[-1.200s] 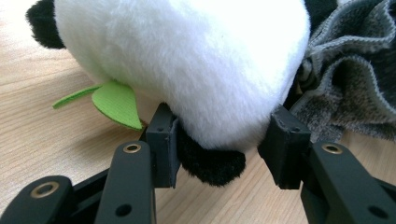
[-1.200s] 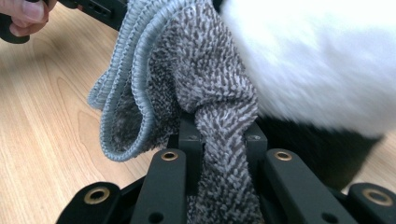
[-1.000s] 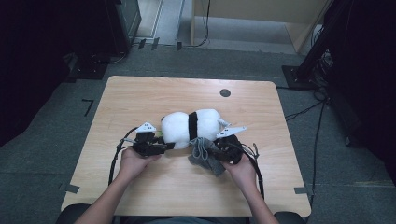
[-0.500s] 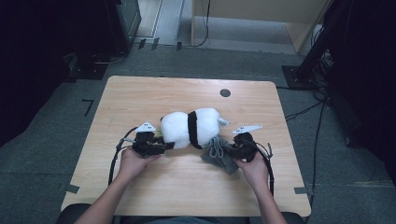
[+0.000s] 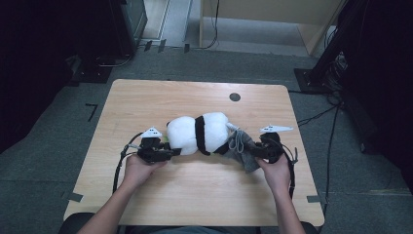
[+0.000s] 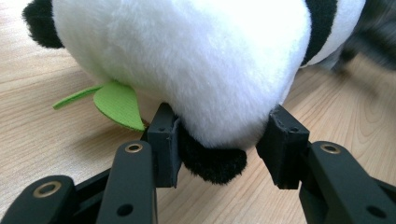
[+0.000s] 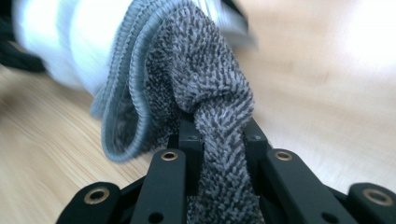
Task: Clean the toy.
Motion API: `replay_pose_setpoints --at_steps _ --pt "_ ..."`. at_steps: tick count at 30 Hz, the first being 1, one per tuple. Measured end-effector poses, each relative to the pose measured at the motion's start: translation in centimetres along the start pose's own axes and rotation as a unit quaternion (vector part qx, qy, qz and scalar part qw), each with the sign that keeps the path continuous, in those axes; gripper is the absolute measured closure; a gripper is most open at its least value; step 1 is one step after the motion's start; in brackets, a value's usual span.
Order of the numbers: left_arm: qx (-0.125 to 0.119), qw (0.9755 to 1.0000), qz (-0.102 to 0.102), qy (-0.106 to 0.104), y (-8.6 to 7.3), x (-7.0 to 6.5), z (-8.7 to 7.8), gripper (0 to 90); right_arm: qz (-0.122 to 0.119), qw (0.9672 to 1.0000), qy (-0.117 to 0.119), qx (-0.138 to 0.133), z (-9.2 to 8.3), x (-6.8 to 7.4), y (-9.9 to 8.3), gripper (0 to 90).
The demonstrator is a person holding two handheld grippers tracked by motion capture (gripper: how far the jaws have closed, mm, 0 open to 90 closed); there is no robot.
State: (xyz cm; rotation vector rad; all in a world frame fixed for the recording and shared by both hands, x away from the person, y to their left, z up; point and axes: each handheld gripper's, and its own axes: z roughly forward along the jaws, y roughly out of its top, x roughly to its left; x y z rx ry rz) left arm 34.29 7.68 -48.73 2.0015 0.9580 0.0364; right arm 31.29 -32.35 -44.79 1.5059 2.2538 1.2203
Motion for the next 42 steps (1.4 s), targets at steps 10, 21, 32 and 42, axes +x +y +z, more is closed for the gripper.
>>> replay_pose_setpoints --at_steps 10,21,32,42 --pt "-0.002 1.0000 -0.003 0.002 0.0 -0.1 0.0 53.7 -0.066 0.9933 0.059 -0.074 -2.7 5.9 3.6 77.3" --pt "-0.002 1.0000 -0.002 0.000 0.0 0.0 0.0 53.7 -0.113 0.9846 0.127 -0.038 4.5 11.8 5.4 77.2" --pt "-0.001 1.0000 0.001 0.002 0.0 -0.1 0.1 53.7 -0.126 0.9875 0.093 0.022 8.1 10.4 2.0 77.4" --pt "-0.002 1.0000 -0.001 0.001 0.0 0.0 0.0 53.9 -0.114 0.9882 0.067 0.076 7.8 8.3 -0.1 77.5"
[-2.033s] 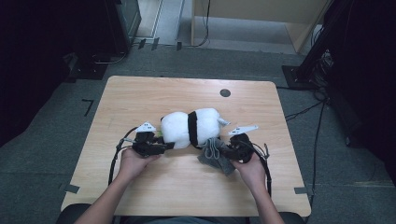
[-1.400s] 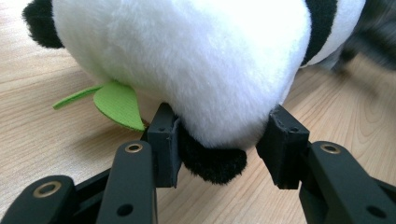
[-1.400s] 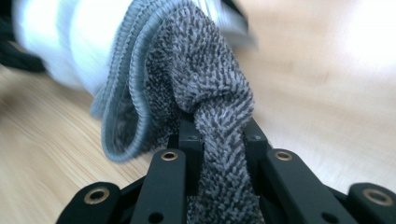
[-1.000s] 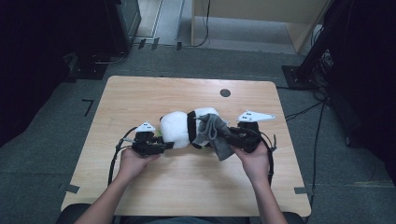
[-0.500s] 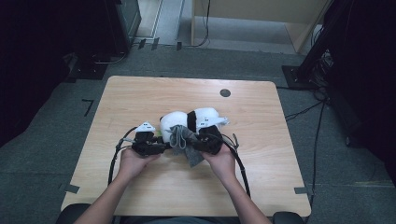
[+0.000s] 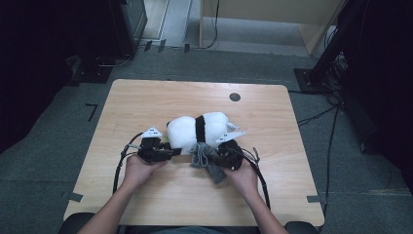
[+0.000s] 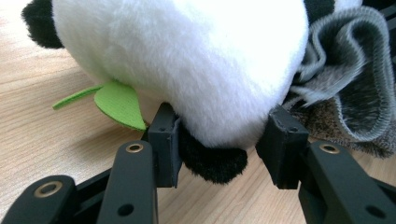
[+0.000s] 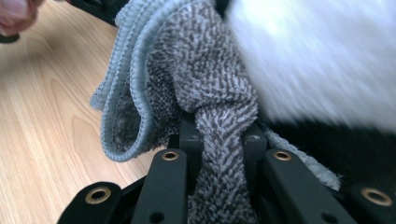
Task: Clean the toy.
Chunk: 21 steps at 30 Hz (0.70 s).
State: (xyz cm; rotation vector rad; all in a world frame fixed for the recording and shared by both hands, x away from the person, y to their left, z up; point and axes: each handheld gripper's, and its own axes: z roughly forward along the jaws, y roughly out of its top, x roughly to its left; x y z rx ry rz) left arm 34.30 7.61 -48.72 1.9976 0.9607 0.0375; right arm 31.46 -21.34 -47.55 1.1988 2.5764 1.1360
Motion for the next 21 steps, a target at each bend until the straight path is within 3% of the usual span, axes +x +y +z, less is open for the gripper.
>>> replay_pose_setpoints --at_steps 13,21 --pt "-0.001 1.0000 -0.001 -0.001 0.0 0.0 0.0 54.0 0.030 0.9990 -0.029 0.014 -3.7 -3.0 -1.9 76.6" --pt "0.000 1.0000 -0.001 -0.001 0.0 0.0 0.0 54.0 0.083 0.9947 -0.060 -0.007 -5.6 -6.2 -2.9 76.6"
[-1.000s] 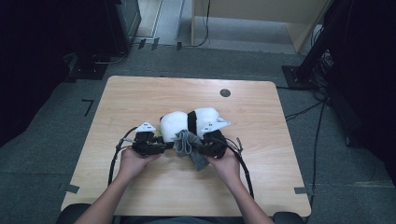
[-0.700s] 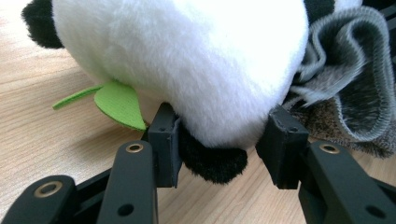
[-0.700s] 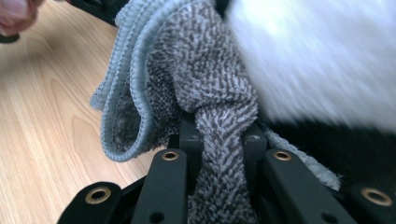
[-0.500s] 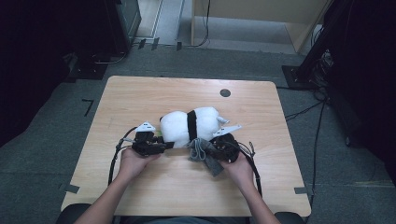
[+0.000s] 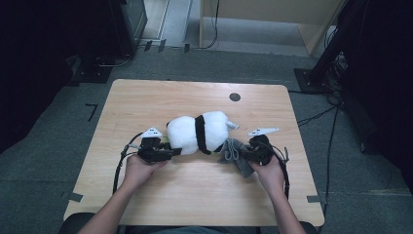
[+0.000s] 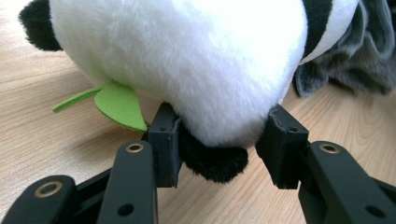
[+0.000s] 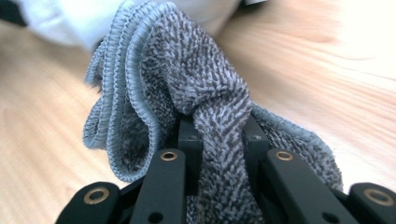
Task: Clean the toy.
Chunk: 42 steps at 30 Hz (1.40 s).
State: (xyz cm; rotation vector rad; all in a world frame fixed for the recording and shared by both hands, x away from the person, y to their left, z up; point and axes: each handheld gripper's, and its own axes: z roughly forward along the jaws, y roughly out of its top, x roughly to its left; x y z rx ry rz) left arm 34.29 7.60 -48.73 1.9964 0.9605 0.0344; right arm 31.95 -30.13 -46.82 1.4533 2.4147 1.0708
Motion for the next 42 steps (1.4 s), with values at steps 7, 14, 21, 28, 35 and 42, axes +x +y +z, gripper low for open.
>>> replay_pose_setpoints --at_steps 7,14,21,28,35,42 --pt "-0.001 1.0000 0.002 0.001 0.0 0.0 0.0 53.8 0.040 0.9971 -0.049 -0.043 -2.3 -3.9 0.4 76.2" --pt "-0.004 1.0000 -0.001 0.001 0.0 0.0 0.0 53.7 0.085 0.9925 -0.082 -0.034 -2.5 -7.3 -0.7 75.9" --pt "-0.004 1.0000 0.001 0.002 0.0 0.1 0.0 53.2 0.085 0.9921 -0.092 -0.008 -0.9 -8.5 -1.5 69.3" --pt "-0.005 1.0000 -0.001 0.003 0.0 0.1 0.0 53.2 0.089 0.9935 -0.068 -0.022 -1.4 -8.9 -1.8 44.8" --pt "-0.006 1.0000 -0.001 0.004 0.1 0.1 -0.1 52.9 0.041 0.9913 -0.088 -0.090 -3.6 -7.1 -0.8 28.7" --pt "-0.006 1.0000 -0.002 0.004 0.1 0.0 -0.1 53.0 -0.002 0.9918 -0.059 -0.114 -3.5 -4.4 0.8 20.2"
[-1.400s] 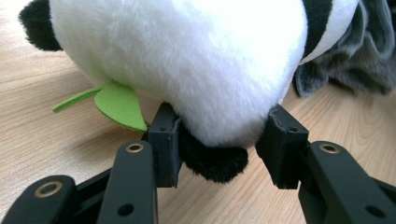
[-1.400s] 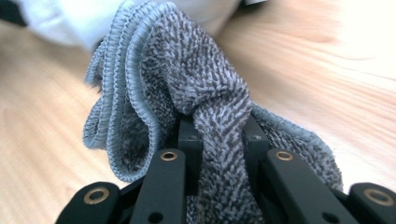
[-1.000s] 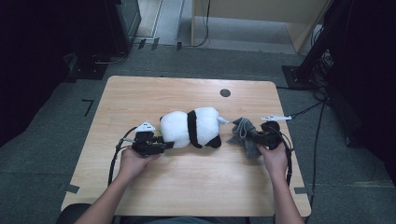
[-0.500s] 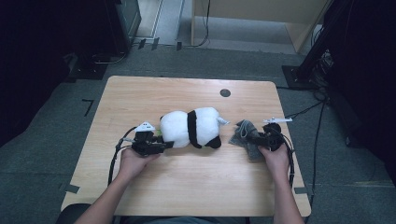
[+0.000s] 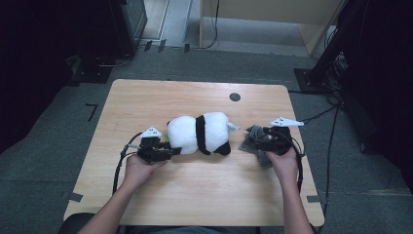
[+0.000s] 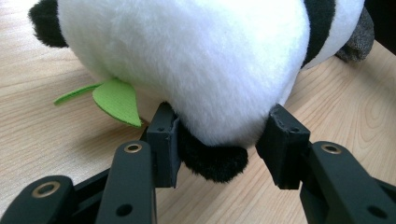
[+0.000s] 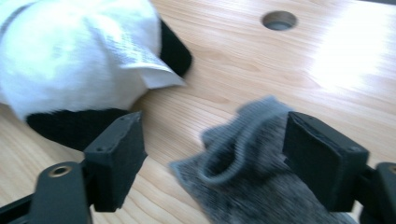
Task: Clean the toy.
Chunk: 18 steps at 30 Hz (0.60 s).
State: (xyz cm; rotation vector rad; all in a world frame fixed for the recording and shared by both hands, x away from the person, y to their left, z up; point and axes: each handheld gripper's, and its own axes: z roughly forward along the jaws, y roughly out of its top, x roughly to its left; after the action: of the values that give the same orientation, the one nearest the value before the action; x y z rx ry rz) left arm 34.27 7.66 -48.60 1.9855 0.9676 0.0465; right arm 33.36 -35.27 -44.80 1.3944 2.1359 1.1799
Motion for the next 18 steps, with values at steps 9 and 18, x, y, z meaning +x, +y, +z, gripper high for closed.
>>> replay_pose_setpoints --at_steps 9,18 --pt "0.002 1.0000 0.000 0.002 -0.1 -0.4 -0.1 53.0 -0.006 0.9994 0.034 0.005 1.2 2.3 0.8 0.2" --pt "-0.002 1.0000 -0.003 0.006 -0.2 -0.5 -0.1 52.9 -0.019 0.9969 0.076 0.002 2.9 5.2 2.1 0.0"
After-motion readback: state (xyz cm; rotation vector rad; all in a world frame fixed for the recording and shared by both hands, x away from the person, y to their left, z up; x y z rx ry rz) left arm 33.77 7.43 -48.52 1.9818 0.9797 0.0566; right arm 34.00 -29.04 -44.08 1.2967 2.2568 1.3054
